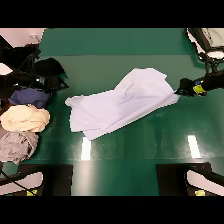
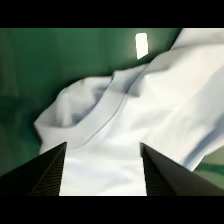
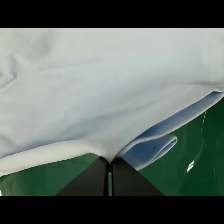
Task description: Fold the shirts.
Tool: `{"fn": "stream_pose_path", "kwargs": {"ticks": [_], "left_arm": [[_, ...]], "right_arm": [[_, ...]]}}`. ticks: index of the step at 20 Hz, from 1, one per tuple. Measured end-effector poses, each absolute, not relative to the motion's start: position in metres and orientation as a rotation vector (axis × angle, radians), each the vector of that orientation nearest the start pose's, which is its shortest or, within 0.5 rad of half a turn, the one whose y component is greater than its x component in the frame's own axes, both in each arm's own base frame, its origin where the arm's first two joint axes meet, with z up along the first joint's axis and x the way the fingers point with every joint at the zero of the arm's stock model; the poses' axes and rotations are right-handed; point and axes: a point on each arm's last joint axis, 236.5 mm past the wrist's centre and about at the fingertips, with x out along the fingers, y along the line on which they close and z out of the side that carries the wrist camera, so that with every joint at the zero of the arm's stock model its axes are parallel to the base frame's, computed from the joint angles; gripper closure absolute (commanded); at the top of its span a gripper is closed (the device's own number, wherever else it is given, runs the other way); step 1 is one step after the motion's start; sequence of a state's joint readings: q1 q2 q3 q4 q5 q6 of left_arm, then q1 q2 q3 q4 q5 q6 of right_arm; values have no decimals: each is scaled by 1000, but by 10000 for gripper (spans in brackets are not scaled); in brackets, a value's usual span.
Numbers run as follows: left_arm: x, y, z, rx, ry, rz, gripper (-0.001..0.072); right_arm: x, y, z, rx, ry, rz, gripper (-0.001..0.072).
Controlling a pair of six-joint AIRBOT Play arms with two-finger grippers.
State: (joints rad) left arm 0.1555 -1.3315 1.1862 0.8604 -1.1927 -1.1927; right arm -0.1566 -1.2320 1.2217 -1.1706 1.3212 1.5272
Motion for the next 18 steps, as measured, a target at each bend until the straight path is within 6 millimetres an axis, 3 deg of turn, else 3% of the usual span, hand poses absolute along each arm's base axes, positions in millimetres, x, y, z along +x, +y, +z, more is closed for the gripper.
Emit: {"fn": "stream_pose_path", "kwargs": {"ticks": [3, 8, 13, 18], "left_arm": [[374, -72, 18, -437, 1258, -499, 157], [320, -77, -31, -494, 1438, -531, 158], [284, -88, -59, -505, 1545, -544, 157], [269, -102, -73, -455, 1593, -555, 158]], "right_arm": [[371, 32, 55, 398, 1274, 159, 698], [373, 31, 55, 395, 1272, 157, 698], [374, 31, 55, 394, 1270, 156, 698], [374, 31, 56, 394, 1269, 156, 698]]}}
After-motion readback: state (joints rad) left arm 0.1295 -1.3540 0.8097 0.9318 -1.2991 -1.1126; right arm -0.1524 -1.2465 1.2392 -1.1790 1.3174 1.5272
